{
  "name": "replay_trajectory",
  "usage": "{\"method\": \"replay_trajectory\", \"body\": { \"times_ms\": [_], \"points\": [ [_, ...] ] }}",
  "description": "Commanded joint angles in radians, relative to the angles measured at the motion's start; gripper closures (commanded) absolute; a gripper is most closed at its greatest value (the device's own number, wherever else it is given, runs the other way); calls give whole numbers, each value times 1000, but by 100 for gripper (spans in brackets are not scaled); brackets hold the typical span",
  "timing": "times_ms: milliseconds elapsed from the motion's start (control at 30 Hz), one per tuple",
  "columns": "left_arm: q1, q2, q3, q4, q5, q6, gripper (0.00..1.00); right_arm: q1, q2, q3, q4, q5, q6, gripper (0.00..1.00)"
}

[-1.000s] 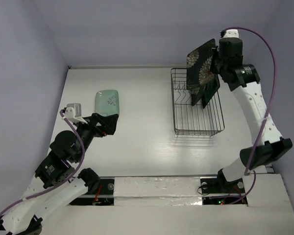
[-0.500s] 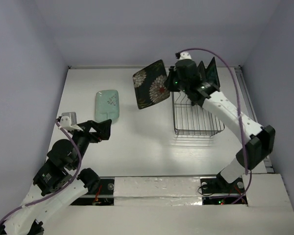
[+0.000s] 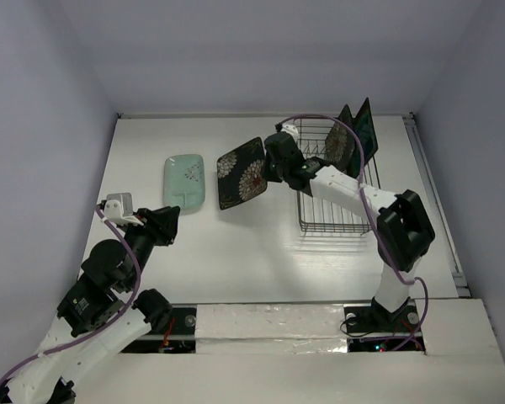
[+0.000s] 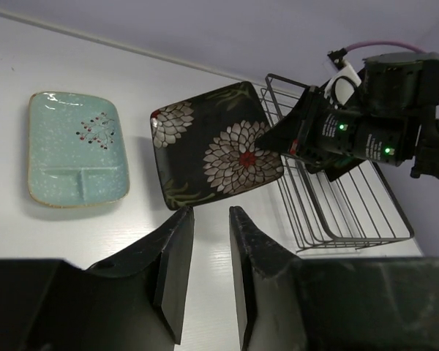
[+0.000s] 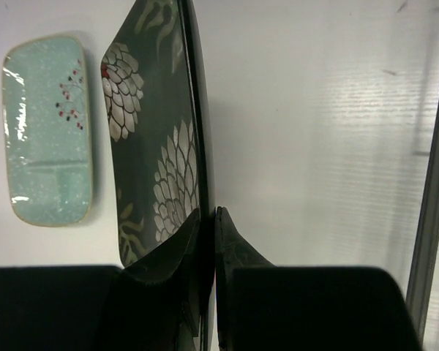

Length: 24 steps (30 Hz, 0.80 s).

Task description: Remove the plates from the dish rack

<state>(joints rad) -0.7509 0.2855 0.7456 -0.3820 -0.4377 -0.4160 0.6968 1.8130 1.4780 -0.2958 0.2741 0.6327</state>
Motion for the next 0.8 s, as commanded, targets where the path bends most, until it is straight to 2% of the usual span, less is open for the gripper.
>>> {"method": "replay_trajectory", "body": {
  "times_ms": [0, 67, 100, 167, 400, 467, 500, 600, 767],
  "points": [
    [2, 12, -9, 34, 2, 8, 77, 13, -21, -4, 242, 25, 87, 100],
    [2, 15, -8, 32, 1, 8, 74, 13, -15, -33, 259, 24, 90, 100],
    [2, 17, -8, 34, 1, 8, 66, 23, -5, -39, 259, 25, 96, 100],
    [2, 18, -8, 31, -6, 5, 57, 23, 3, -67, 262, 36, 105, 100],
    [2, 6, -9, 31, -10, 0, 41, 32, 37, -145, 271, 30, 131, 100],
    [2, 6, -11, 31, -9, 0, 39, 32, 42, -162, 270, 14, 128, 91],
    [2, 7, -11, 34, -9, 2, 38, 32, 48, -165, 262, 4, 121, 81],
    [2, 14, -11, 35, -7, 3, 38, 32, 65, -179, 231, -16, 111, 69],
    [2, 1, -11, 31, -15, -1, 37, 32, 94, -163, 172, -3, 87, 62]
  ]
}}
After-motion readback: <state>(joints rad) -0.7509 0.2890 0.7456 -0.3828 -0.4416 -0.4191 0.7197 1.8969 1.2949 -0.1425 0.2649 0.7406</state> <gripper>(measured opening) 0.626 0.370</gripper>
